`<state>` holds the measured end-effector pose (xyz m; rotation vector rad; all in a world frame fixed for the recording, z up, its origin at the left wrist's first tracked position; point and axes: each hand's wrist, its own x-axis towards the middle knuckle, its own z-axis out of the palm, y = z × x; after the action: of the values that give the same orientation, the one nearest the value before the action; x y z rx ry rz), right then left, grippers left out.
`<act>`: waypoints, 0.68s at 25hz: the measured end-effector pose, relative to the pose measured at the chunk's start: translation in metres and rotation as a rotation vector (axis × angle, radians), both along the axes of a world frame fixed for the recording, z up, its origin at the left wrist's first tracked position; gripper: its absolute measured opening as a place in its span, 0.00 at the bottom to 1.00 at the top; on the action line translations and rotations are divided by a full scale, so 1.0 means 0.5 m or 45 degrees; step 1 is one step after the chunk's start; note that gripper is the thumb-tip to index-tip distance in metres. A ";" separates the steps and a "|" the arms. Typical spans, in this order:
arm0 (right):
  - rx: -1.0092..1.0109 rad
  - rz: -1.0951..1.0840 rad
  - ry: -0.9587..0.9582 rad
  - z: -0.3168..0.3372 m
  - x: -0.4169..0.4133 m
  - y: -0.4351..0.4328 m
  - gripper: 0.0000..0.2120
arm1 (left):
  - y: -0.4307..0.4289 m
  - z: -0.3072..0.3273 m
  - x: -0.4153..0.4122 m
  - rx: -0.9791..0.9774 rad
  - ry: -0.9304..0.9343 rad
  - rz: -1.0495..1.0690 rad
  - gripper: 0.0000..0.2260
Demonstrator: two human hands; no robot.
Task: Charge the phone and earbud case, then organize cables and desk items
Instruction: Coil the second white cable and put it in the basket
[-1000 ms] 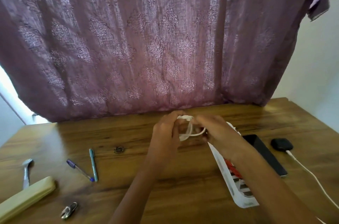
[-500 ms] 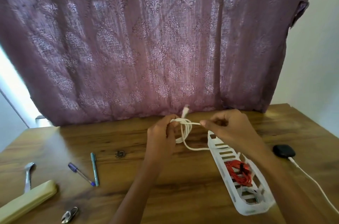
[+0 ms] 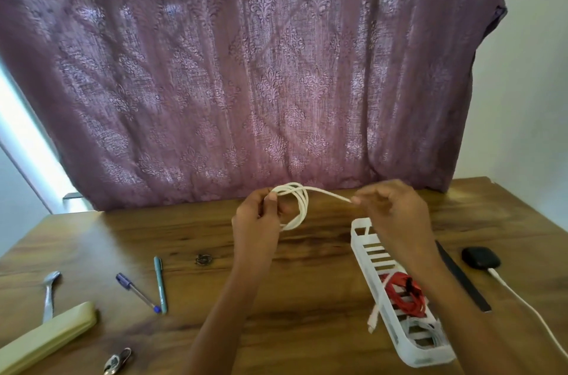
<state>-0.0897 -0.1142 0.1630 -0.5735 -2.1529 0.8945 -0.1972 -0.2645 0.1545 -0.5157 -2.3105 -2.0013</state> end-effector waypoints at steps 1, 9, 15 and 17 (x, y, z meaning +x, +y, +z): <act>0.132 -0.057 0.024 -0.002 -0.004 -0.018 0.08 | 0.006 0.001 0.007 0.020 -0.010 -0.011 0.11; 0.021 0.093 0.156 -0.022 -0.046 -0.101 0.11 | 0.020 -0.008 0.038 0.128 -0.100 -0.160 0.09; -0.024 0.203 0.063 -0.003 -0.046 -0.079 0.08 | 0.006 0.005 0.010 -0.376 0.605 -0.286 0.15; -0.074 0.232 0.057 0.000 -0.044 -0.071 0.07 | 0.007 0.007 -0.002 -0.449 0.789 -0.276 0.15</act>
<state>-0.1116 -0.1498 0.1632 -0.3861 -2.1699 1.0610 -0.1984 -0.2611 0.1582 -1.2446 -2.2472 -1.2220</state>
